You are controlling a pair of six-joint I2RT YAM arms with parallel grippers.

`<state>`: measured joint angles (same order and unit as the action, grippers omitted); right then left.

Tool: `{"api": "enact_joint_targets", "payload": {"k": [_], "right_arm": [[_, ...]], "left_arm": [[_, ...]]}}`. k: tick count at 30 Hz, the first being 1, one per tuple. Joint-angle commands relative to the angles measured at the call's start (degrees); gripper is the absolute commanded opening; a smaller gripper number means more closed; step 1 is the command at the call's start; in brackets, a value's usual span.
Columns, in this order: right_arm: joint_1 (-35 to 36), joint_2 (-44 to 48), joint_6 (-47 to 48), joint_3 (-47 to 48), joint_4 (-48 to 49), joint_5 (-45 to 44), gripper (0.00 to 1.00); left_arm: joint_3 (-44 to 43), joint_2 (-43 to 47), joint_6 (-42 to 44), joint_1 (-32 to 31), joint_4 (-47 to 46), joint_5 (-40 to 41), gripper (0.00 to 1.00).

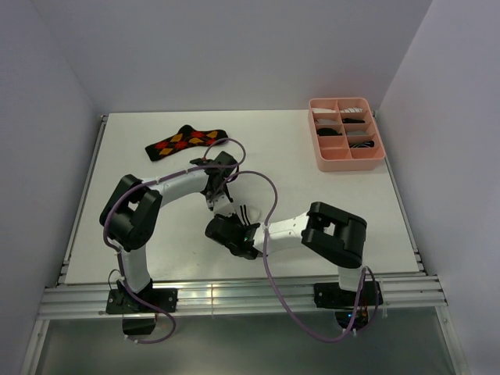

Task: Roll the socks
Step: Roll the sock at the center of the board.

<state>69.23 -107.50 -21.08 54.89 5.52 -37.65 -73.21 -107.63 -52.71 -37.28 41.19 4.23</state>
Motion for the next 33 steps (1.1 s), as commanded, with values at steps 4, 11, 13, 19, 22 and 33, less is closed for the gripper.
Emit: {"api": "enact_joint_targets", "payload": {"k": [4, 11, 13, 19, 22, 33], "right_arm": [[-1.11, 0.36, -3.61, -4.26, 0.54, 2.75, 0.00], [-8.66, 7.92, -8.09, -16.21, 13.54, 22.86, 0.00], [-11.92, 9.68, -9.06, -19.46, 18.20, 30.31, 0.00], [-19.73, 8.72, -16.17, -25.27, 31.81, 48.26, 0.00], [-22.55, 6.26, -21.62, -27.90, 39.90, 55.65, 0.00], [-29.06, -2.26, -33.67, -31.78, 54.94, 63.93, 0.00]], "left_arm": [[2.80, 3.39, -2.31, -0.52, -2.25, 0.08, 0.11], [10.88, 13.23, -8.10, 2.29, -9.54, -1.06, 0.55], [14.66, 17.53, -9.34, 3.70, -11.91, -1.94, 0.62], [21.88, 25.28, -9.87, 4.67, -21.32, -4.22, 0.71], [24.51, 26.16, -8.90, 4.67, -25.36, -7.47, 0.70], [27.59, 21.86, -7.58, 4.23, -29.59, -12.66, 0.62]]}}
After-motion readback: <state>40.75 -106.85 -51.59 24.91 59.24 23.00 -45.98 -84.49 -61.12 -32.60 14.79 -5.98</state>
